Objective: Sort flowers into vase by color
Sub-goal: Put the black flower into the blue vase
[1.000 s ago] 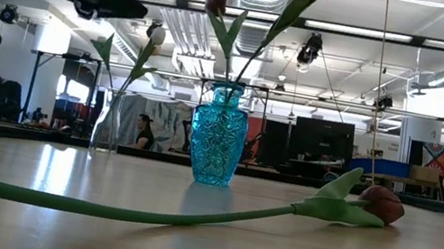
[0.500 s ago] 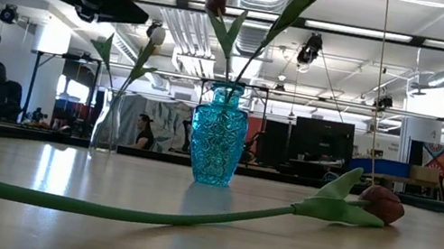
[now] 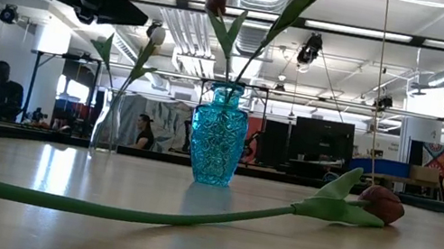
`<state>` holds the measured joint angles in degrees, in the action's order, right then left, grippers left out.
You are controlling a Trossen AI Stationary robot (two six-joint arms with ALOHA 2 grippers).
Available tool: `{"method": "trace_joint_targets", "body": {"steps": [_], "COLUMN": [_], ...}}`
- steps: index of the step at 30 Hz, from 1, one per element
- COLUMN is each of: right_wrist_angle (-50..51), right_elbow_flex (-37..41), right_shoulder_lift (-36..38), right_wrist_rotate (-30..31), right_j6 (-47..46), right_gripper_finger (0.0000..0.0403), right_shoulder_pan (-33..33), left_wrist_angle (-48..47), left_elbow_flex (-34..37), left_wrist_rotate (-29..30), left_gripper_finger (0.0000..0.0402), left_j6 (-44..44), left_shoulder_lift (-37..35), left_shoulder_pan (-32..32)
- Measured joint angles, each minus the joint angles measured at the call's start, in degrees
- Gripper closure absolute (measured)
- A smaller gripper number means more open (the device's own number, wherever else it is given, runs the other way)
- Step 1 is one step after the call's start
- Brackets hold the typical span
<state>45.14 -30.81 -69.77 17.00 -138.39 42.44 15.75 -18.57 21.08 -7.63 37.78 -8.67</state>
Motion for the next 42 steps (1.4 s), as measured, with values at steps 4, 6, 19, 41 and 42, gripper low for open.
{"method": "trace_joint_targets", "body": {"steps": [4, 6, 19, 41, 42], "right_wrist_angle": [-1.55, -2.56, 11.13, 32.76, 32.68], "right_elbow_flex": [0.8, 1.3, -8.65, -29.29, -29.3], "right_shoulder_lift": [-2.83, -4.02, -4.52, -3.57, -3.52], "right_wrist_rotate": [0.68, 0.99, 9.8, 40.36, 41.31], "right_j6": [0.9, 1.54, 10.54, 48.11, 49.9], "right_gripper_finger": [0.0309, 0.0331, 0.039, 0.039, 0.039], "right_shoulder_pan": [0.02, 0.07, -0.77, -14.29, -15.11], "left_wrist_angle": [0.07, 0.11, 12.88, 15.11, 15.18], "left_elbow_flex": [0.38, 0.82, 8.33, 9.84, 9.84], "left_wrist_rotate": [0.0, -0.02, -1.18, -4.15, -4.15], "left_gripper_finger": [0.0287, 0.0287, 0.0287, 0.0287, 0.0287], "left_j6": [0.89, 1.14, 1.72, 4.3, 4.38], "left_shoulder_lift": [-0.04, -0.02, -1.21, -1.44, -1.44], "left_shoulder_pan": [0.0, 0.0, 0.0, 0.0, 0.0]}}
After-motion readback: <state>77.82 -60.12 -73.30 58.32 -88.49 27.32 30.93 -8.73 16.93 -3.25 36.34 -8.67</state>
